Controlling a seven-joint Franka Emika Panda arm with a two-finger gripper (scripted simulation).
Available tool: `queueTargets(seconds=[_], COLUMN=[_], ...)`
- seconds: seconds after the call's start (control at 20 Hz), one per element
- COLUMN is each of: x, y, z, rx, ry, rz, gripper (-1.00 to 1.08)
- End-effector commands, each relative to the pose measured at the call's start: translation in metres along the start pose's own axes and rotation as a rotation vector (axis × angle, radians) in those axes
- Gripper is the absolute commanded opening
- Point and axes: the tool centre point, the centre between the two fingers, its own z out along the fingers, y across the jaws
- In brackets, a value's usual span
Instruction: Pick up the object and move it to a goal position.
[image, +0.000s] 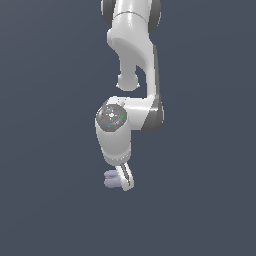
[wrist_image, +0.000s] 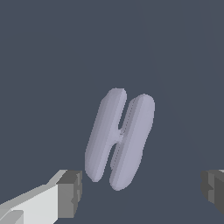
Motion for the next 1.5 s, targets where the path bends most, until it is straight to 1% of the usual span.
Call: queueTargets(seconds=[0.0, 0.3, 0.6, 0.8, 1.1, 1.45], x=[0.004, 0.010, 0.014, 0.015, 0.014, 0.014], y=[-0.003, -0.007, -0.010, -0.011, -0.011, -0.009], z=[0.007, 0.020, 0.028, 0.031, 0.035, 0.068], rx=[-0.003, -0.008, -0.010, -0.011, -0.011, -0.011], ry=[0.001, 0.004, 0.007, 0.008, 0.007, 0.007], rz=[0.071, 0.201, 0.278, 0.301, 0.299, 0.303], gripper=[1.00, 1.00, 1.00, 1.00, 1.00, 1.00])
